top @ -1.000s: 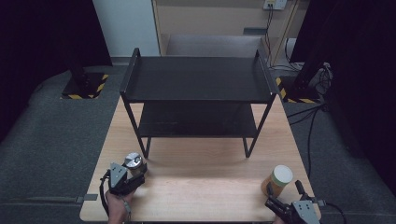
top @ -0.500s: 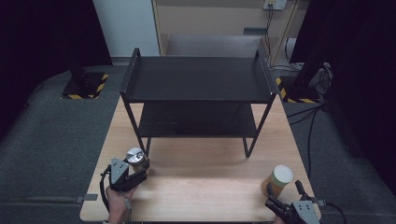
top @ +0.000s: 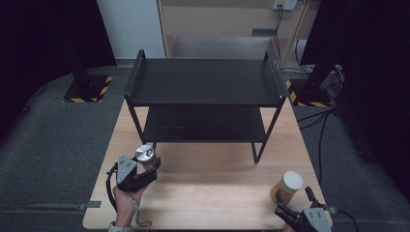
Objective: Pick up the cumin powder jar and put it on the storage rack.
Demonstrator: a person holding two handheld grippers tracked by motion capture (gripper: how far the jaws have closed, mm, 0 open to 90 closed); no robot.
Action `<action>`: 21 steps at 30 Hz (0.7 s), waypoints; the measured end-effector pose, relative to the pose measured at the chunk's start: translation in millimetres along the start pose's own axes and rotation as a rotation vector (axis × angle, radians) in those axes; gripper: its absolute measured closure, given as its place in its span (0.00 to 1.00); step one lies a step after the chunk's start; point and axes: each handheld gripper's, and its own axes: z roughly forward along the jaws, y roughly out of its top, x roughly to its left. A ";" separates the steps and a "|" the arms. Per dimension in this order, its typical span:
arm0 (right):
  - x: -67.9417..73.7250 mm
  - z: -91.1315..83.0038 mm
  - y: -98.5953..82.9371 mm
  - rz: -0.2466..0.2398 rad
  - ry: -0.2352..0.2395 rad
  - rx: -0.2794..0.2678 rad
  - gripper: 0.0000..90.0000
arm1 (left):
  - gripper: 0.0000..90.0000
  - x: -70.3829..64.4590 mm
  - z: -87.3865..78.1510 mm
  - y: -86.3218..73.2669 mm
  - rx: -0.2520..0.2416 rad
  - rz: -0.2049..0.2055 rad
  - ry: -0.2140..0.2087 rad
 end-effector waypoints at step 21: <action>-1.6 -0.8 -1.5 0.000 0.009 -0.009 0.01 | 0.33 -23.3 15.8 52.1 -0.050 0.021 -0.015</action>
